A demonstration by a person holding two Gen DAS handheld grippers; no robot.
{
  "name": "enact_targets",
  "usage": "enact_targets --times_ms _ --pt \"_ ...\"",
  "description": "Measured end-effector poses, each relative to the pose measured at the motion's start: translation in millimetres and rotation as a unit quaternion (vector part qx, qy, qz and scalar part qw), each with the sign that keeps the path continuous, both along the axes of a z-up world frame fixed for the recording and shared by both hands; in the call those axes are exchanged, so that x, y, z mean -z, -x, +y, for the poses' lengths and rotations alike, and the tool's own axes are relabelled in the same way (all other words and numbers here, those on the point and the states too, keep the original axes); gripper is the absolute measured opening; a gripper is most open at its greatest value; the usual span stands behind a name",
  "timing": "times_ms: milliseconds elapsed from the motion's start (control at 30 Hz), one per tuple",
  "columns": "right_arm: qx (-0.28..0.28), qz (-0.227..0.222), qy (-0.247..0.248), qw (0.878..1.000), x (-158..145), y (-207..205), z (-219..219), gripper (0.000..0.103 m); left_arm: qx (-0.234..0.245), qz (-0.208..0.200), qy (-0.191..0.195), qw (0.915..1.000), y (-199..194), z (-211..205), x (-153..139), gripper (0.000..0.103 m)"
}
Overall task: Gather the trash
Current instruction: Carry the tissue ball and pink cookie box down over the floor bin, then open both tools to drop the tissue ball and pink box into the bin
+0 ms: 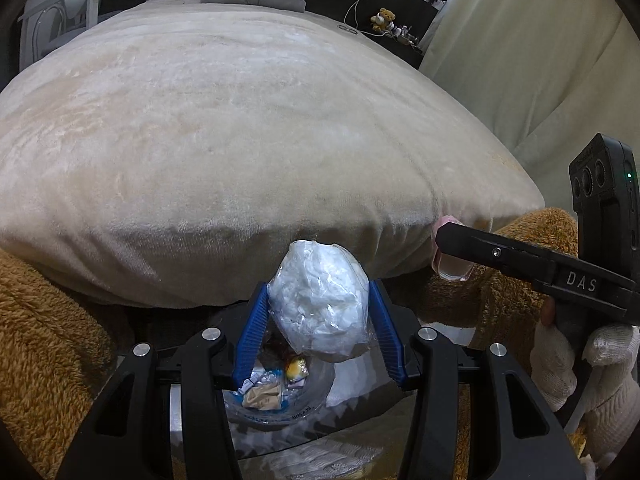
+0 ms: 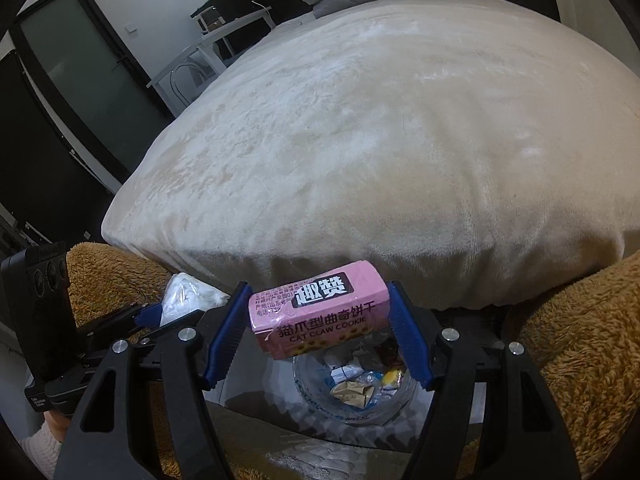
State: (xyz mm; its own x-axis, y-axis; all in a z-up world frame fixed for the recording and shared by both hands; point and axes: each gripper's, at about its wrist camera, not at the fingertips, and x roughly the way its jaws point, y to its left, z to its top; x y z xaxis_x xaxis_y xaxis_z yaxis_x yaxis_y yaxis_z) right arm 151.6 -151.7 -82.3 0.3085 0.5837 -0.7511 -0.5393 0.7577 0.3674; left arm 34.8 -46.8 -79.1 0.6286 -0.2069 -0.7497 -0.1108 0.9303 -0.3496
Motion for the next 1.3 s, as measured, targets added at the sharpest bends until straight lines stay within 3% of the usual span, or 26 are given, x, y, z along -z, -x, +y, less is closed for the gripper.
enact_targets --times_ms 433,600,1067,1300 --pt "0.021 0.125 0.059 0.99 54 -15 10 0.068 0.011 0.12 0.014 0.9927 -13 -4 48 0.049" --pt "0.023 0.17 0.072 0.983 73 -15 15 0.068 0.006 0.162 0.057 0.9852 -14 4 68 0.049" --pt "0.035 0.24 0.112 0.964 113 -21 28 0.068 -0.003 0.239 0.059 0.9693 -22 1 100 0.05" --pt "0.035 0.247 0.121 0.961 119 -21 30 0.068 0.0 0.258 0.057 0.9645 -23 0 105 0.051"
